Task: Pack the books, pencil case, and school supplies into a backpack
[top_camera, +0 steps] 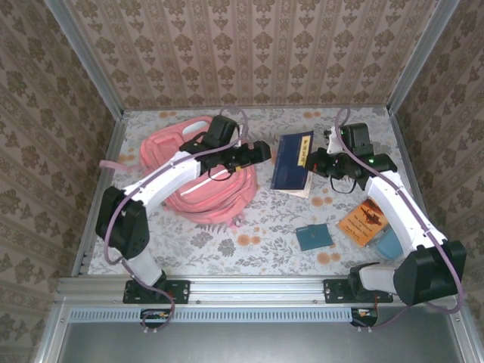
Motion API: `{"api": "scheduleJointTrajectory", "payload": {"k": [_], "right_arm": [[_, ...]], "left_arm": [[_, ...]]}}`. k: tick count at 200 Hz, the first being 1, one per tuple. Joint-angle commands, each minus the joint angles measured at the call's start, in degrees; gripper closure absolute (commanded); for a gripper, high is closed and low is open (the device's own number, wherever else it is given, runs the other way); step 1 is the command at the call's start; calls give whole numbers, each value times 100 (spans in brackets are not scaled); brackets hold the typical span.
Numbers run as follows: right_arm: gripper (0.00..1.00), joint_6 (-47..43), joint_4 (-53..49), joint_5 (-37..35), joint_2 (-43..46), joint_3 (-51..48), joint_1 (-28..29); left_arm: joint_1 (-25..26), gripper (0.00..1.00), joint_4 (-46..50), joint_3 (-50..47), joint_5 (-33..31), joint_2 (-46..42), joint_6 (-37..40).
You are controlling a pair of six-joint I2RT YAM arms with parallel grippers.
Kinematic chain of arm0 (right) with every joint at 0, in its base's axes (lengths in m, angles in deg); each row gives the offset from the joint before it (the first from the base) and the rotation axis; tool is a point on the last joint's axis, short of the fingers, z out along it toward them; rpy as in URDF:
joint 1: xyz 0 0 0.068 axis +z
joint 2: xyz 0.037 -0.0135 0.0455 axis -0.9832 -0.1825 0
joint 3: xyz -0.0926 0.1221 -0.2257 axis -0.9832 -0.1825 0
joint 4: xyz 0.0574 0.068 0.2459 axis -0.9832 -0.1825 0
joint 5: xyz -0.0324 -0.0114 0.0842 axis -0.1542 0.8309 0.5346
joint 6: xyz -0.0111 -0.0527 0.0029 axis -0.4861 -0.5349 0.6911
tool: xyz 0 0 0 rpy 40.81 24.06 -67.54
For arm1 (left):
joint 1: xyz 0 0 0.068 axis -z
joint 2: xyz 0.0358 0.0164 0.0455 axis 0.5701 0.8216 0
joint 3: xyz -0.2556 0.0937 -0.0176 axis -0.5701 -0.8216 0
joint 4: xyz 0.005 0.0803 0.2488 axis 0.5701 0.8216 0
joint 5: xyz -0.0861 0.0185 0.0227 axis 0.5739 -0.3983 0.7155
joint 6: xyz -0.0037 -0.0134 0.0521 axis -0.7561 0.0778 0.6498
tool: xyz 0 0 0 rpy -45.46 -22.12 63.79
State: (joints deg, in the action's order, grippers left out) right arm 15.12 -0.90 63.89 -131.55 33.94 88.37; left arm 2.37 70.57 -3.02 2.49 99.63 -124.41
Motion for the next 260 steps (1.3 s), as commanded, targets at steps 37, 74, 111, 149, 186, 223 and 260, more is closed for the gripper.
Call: {"api": "scheduleJointTrajectory", "payload": {"k": [37, 74, 111, 149, 186, 223, 260], "right_arm": [[100, 501, 1143, 2213, 86, -182, 25], [100, 636, 1258, 2553, -38, -181, 25], [100, 653, 1265, 2610, -54, -206, 26], [100, 579, 1182, 2574, -152, -225, 17], [100, 550, 1191, 2581, -186, -227, 12], [78, 523, 1071, 2372, -122, -227, -14], [36, 1040, 1237, 1765, 197, -475, -73]], "left_arm": [[-258, 0, -1187, -732, 1671, -482, 52], [-277, 2, -1602, -866, 1962, -406, -176], [-302, 7, -1864, -906, 2118, -361, -273], [-344, 24, -2414, -1126, 2292, -515, -399], [-413, 53, -2770, -1349, 2326, -652, -556], [-456, 84, -2919, -1367, 2260, -684, -699], [-612, 97, -3132, -1547, 1789, -888, -1079]]}}
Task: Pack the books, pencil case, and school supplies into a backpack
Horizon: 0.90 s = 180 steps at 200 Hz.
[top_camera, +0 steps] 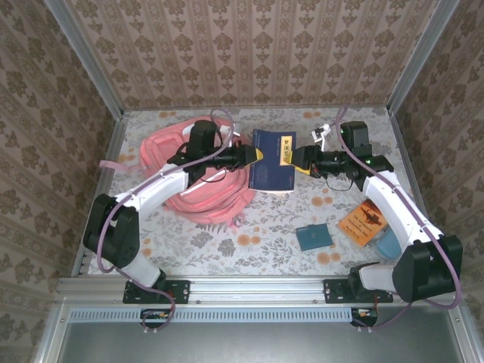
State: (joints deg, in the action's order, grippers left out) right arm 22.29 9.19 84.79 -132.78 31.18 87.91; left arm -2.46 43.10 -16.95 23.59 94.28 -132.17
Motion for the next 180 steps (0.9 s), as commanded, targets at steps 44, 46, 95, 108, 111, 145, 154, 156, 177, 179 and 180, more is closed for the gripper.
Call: {"api": "scheduleJointTrajectory", "payload": {"k": [44, 46, 95, 108, 111, 145, 154, 156, 177, 179, 180], "right_arm": [[12, 1912, 1706, -707, 800, -1207, 75], [11, 1989, 1768, -721, 829, -1244, 94], [3, 3838, 3556, -1579, 1216, -2060, 906], [2, 4239, 3996, -1779, 1167, -2179, 1111], [2, 4322, 4104, -1817, 1146, -2204, 1159], [1, 5046, 5026, -2249, 850, -2268, 1579], [0, 5167, 5224, -2329, 747, -2236, 1664], [0, 5187, 5280, -2348, 726, -2228, 1676], [1, 5425, 5656, -2460, 440, -2124, 1826], [1, 5449, 5687, -2460, 407, -2110, 1839], [0, 5459, 5702, -2460, 394, -2105, 1843]], "left_arm": [[-337, 98, -767, -594, -1290, -807, -978], [-344, 98, -765, -605, -1340, -836, -994], [-356, 99, -1196, -1032, -2671, -1454, -1724], [-321, 99, -1315, -1063, -2852, -1534, -1851], [-306, 99, -1334, -1070, -2891, -1550, -1879], [-139, 99, -1596, -1136, -3282, -1601, -2116], [-105, 99, -1703, -1166, -3333, -1569, -2220], [-97, 99, -1736, -1165, -3341, -1562, -2239], [-57, 99, -1986, -1167, -3356, -1438, -2479], [-46, 99, -2015, -1174, -3358, -1424, -2495], [-47, 99, -2032, -1172, -3359, -1420, -2503]]}}
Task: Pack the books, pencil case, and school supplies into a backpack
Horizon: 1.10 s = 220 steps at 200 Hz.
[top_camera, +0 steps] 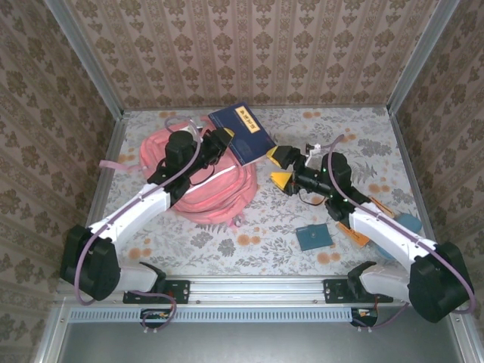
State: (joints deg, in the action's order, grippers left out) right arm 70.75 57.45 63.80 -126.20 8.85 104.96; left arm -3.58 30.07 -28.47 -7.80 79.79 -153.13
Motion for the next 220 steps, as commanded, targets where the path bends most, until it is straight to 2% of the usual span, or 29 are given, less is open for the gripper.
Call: {"api": "scheduleJointTrajectory", "payload": {"k": [1, 52, 78, 114, 167, 220], "right_arm": [[0, 627, 893, -362, -279, 136, 140], [0, 1189, 1948, -802, -874, 94, 256], [3, 1232, 1945, -873, -1061, 235, 280], [15, 1237, 2126, -1198, -1366, 284, 374], [36, 948, 2124, -1656, -1464, 244, 502], [56, 226, 1349, -1935, -1257, 349, 537]], "left_arm": [[64, 99, -737, -20, -217, 35, -407], [177, 99, -893, -89, -266, 155, -630], [229, 100, -930, -175, -301, 147, -723], [185, 100, -809, -245, -318, 83, -787], [168, 100, -522, -397, -394, -88, -802], [167, 100, -58, -277, -203, -142, -392]]}}
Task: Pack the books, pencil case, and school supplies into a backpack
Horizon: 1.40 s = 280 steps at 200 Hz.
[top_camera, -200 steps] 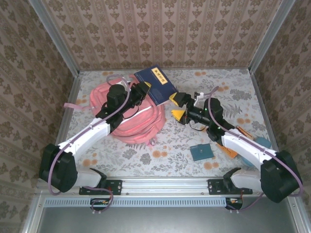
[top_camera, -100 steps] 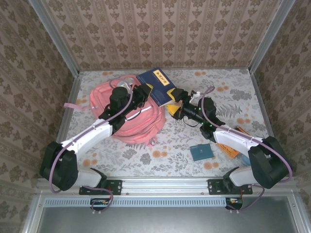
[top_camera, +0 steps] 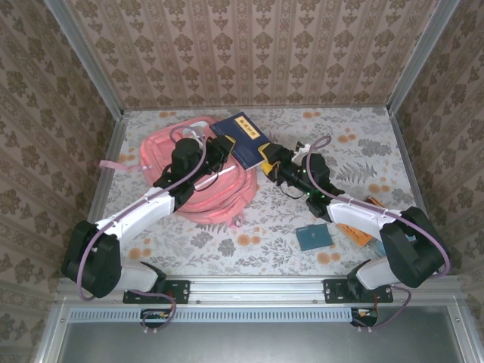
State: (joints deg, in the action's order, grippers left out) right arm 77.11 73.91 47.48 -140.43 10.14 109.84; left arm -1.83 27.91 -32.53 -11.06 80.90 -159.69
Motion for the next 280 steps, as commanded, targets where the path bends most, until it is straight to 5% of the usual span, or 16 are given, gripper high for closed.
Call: {"api": "scheduleJointTrajectory", "payload": {"k": [1, 25, 45, 86, 129, 195, 250, 280], "right_arm": [[56, -418, -306, -302, 164, 218, 50], [65, -518, -527, -319, 397, 216, 98], [84, -569, -1003, -337, 526, 270, 103], [98, -1216, -2426, -702, 1142, 294, 112], [99, -2675, -4652, -1033, 1754, 742, 103], [100, -3561, -6566, -1091, 2126, 1226, -46], [99, -3818, -7144, -824, 2148, 1408, -167], [99, -3886, -7293, -821, 2146, 1414, -226]], "left_arm": [[-11, 100, 162, 127, 126, -254, 265], [-14, 97, 189, 54, 127, -307, 291], [-14, 86, 530, 147, 244, -323, 417], [-48, 36, 2008, 332, 322, -528, 1147], [-151, 2, 4067, 480, -5, -971, 2846], [-105, 0, 5919, 1292, -343, -644, 5821], [38, 0, 6526, 1902, -890, 185, 7108], [170, 10, 6515, 1997, -806, 648, 7753]]}}
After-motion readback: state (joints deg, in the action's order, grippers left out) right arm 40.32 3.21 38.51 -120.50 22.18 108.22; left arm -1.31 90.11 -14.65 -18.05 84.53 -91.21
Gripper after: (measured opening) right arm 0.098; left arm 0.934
